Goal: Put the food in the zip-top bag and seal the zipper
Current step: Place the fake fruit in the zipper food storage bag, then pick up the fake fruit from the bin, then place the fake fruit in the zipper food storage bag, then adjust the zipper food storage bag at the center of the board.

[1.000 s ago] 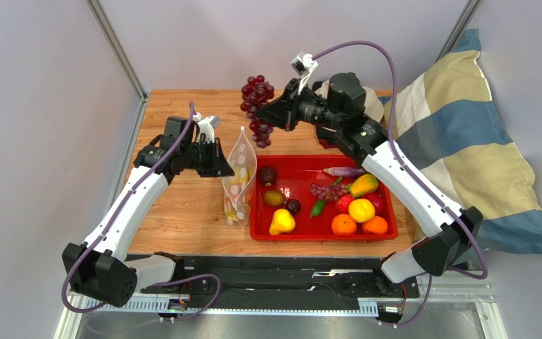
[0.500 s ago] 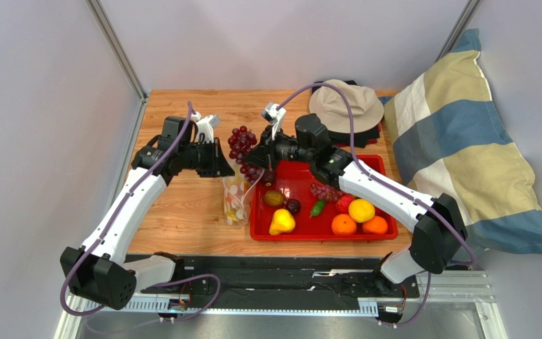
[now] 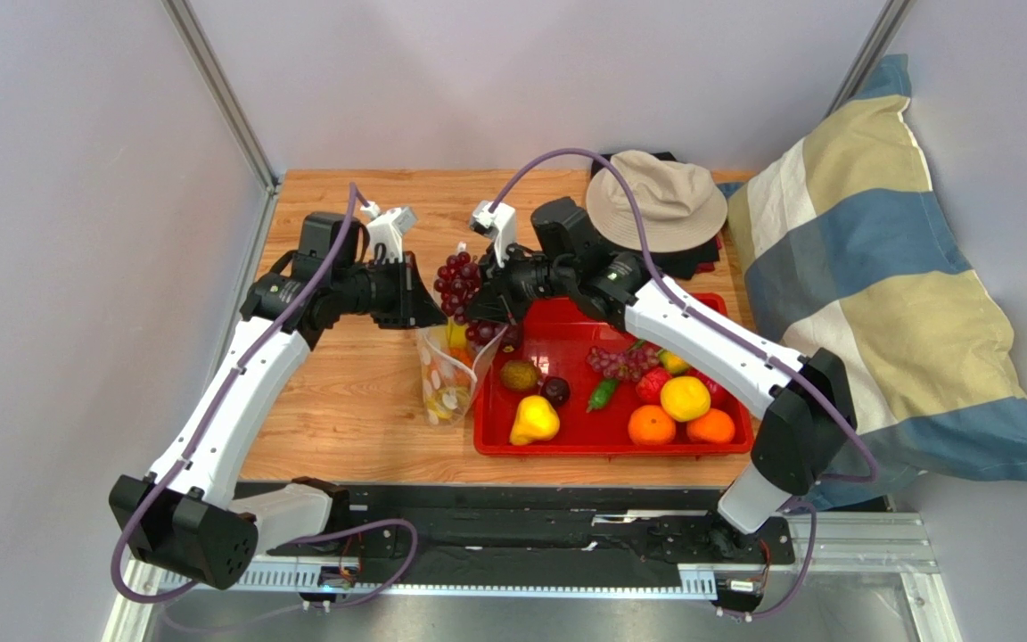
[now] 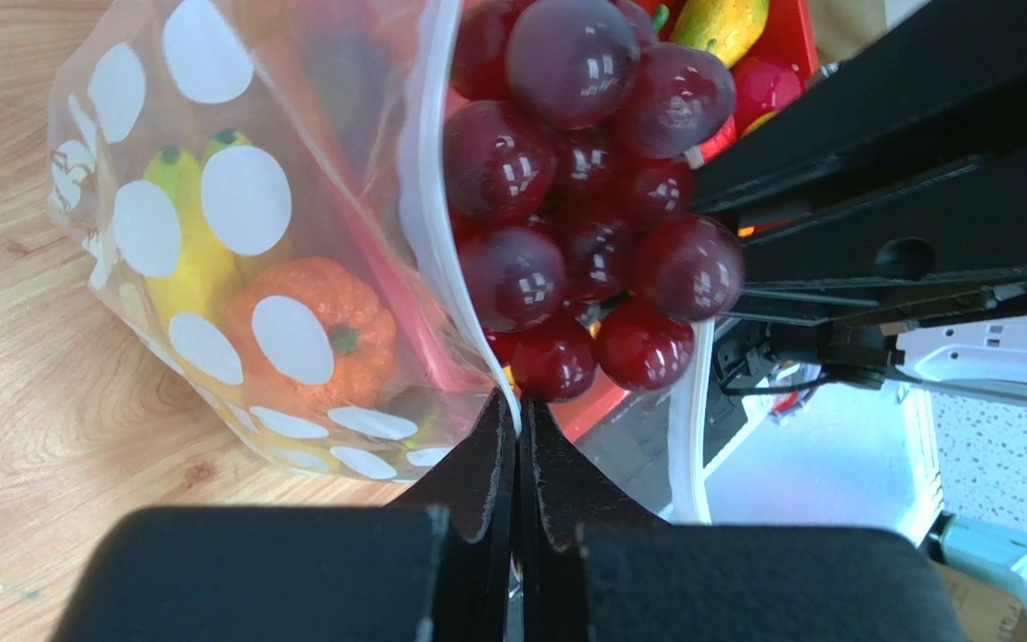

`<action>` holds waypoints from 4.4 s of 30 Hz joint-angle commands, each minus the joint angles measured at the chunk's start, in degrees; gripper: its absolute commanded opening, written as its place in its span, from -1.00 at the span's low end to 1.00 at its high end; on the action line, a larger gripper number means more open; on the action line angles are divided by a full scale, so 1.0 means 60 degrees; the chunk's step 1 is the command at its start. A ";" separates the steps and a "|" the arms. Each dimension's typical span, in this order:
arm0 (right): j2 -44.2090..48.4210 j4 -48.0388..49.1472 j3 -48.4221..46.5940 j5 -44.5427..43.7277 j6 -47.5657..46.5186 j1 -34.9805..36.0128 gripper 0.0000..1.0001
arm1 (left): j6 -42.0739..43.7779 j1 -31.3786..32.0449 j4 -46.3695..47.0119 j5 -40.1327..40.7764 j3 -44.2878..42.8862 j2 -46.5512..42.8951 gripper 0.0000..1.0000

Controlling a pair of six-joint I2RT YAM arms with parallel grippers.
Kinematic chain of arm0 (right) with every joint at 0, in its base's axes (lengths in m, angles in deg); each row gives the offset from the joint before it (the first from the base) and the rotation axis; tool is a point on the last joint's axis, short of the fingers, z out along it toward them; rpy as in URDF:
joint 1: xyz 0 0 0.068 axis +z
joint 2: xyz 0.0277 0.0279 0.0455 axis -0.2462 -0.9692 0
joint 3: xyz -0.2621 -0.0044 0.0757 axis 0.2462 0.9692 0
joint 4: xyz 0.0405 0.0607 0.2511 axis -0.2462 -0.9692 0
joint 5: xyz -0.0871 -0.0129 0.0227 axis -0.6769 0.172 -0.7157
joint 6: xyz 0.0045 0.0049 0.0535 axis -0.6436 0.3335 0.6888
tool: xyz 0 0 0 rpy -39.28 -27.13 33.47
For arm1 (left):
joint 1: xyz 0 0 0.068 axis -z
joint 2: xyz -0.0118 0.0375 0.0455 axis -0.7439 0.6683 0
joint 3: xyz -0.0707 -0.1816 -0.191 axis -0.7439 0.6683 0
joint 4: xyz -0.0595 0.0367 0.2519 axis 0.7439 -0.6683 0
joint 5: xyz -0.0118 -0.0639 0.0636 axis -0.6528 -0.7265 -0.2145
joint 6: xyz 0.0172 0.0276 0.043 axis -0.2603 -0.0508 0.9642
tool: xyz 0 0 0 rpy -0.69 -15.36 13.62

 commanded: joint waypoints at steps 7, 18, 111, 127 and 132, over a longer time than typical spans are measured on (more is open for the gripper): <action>-0.0158 -0.1415 -0.1069 0.0641 -0.0543 0.0074 0.27 | -0.0445 -0.0024 0.0646 -0.0199 0.0167 -0.0491 -1.00; 0.1729 -0.1649 -0.0762 0.0464 -0.0470 -0.0613 0.68 | -0.0358 -0.0053 0.0661 -0.0228 0.0197 -0.0477 -1.00; 0.0722 -0.2778 -0.0059 0.0920 -0.0235 -0.2034 0.70 | 0.0258 -0.0082 0.1085 -0.1107 0.0504 -0.0491 -1.00; -0.1166 -0.1723 0.0558 0.2017 0.1464 -0.2007 0.25 | 0.0243 -0.0082 0.1027 -0.1019 0.0548 -0.0682 -1.00; -0.1154 -0.1811 0.0544 0.1959 0.1494 -0.1992 -0.53 | 0.0374 -0.0082 0.0838 -0.0888 0.0548 -0.0858 -1.00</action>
